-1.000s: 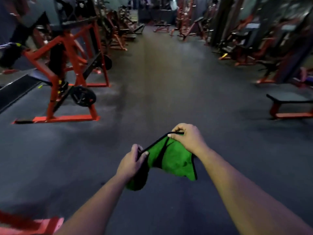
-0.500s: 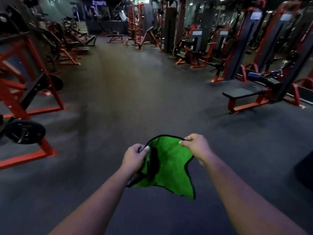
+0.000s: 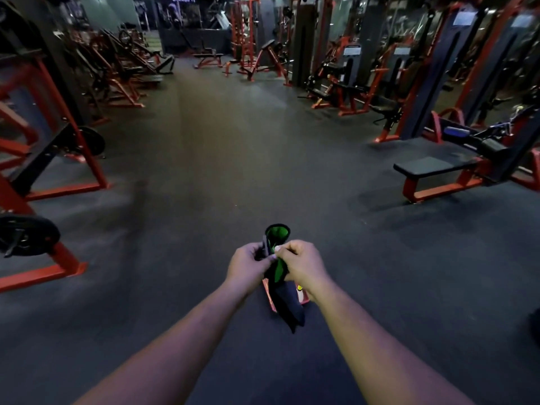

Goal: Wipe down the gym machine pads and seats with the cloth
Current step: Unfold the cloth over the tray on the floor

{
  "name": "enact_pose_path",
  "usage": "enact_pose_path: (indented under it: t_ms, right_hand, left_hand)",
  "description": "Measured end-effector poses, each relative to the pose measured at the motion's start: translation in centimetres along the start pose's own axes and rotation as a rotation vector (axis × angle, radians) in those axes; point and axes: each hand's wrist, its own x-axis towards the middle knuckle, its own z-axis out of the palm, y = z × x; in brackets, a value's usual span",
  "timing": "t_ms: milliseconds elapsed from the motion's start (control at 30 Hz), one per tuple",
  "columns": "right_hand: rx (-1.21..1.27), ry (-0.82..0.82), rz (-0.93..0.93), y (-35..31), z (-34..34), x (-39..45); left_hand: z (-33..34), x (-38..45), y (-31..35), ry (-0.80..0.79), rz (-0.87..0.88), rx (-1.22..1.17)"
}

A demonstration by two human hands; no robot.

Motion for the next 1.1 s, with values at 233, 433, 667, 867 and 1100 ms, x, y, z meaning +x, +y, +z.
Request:
enact_pose_path:
  t_ms: [233, 433, 667, 867, 1100]
  right_hand:
    - [0.075, -0.168, 0.131, -2.0, -1.0, 6.8]
    - [-0.946, -0.025, -0.344, -0.3, -3.6, 15.1]
    - [-1.433, 0.000, -0.337, -2.3, -6.1, 21.3]
    - [-0.825, 0.087, -0.330, -5.3, -5.8, 25.8]
    - [0.246, 0.145, -0.275, -10.7, -7.5, 33.7]
  left_hand:
    - [0.3, 7.4, 0.4, -0.090, 0.090, 0.178]
    - [-2.1, 15.5, 1.2, -0.118, 0.132, 0.257]
    - [-7.1, 26.0, 2.3, -0.250, 0.270, 0.643]
    - [-7.9, 32.8, 2.8, -0.282, 0.311, 0.748]
    - [-5.7, 39.9, 7.4, -0.247, 0.124, -0.481]
